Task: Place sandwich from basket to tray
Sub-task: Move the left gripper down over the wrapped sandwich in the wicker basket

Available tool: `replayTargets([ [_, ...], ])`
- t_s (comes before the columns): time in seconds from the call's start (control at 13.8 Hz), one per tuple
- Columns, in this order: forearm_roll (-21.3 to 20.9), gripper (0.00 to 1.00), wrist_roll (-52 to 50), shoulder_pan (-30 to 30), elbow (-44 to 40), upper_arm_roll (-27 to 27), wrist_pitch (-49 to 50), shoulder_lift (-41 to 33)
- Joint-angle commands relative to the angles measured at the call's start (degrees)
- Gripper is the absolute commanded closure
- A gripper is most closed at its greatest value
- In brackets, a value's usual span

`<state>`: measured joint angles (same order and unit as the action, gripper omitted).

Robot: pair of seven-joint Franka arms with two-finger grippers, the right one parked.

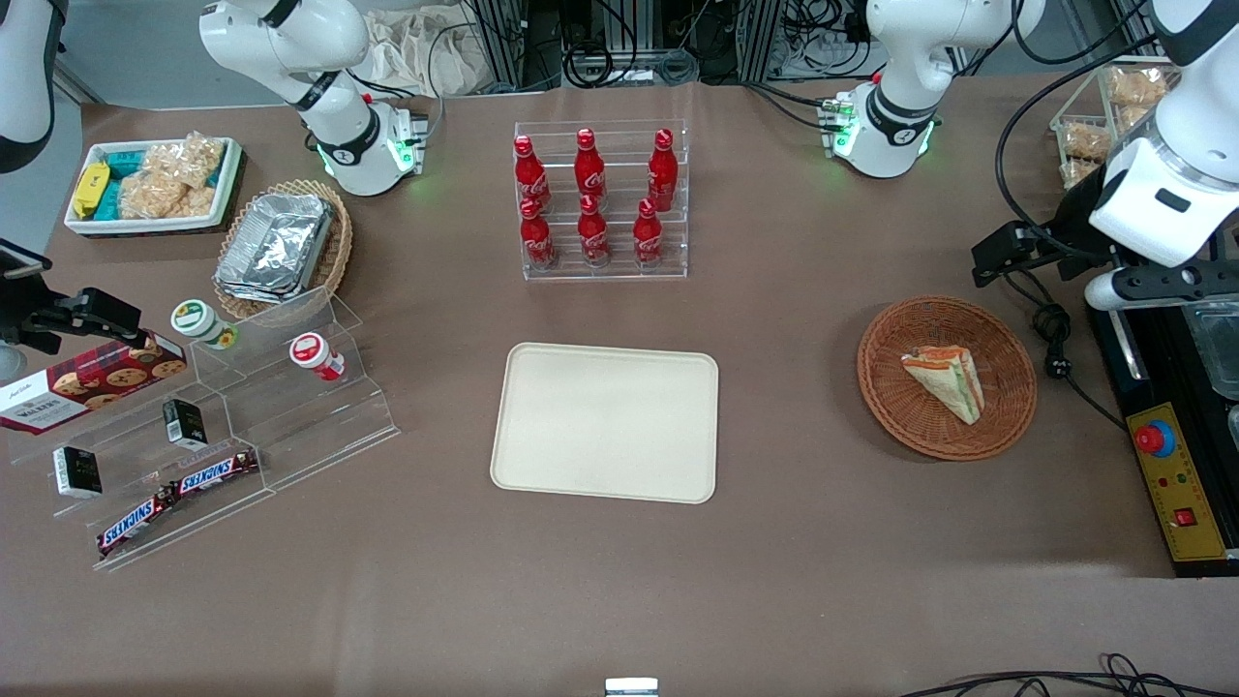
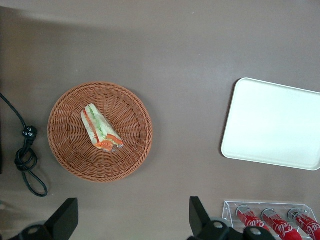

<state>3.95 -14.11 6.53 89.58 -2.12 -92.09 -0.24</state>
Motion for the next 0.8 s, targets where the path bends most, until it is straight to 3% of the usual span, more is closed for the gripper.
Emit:
replayTargets([
  [0.0,-0.3,0.00,0.7,-0.1,-1.8,0.3,3.0,0.5],
  [0.22,-0.3,0.00,-5.2,-0.3,-1.0,0.5,3.1,1.5],
  [0.43,-0.3,0.00,-17.0,-1.0,5.8,0.8,1.4,2.0],
  [0.72,-2.9,0.00,-27.9,-2.7,20.1,1.1,-13.1,2.7],
])
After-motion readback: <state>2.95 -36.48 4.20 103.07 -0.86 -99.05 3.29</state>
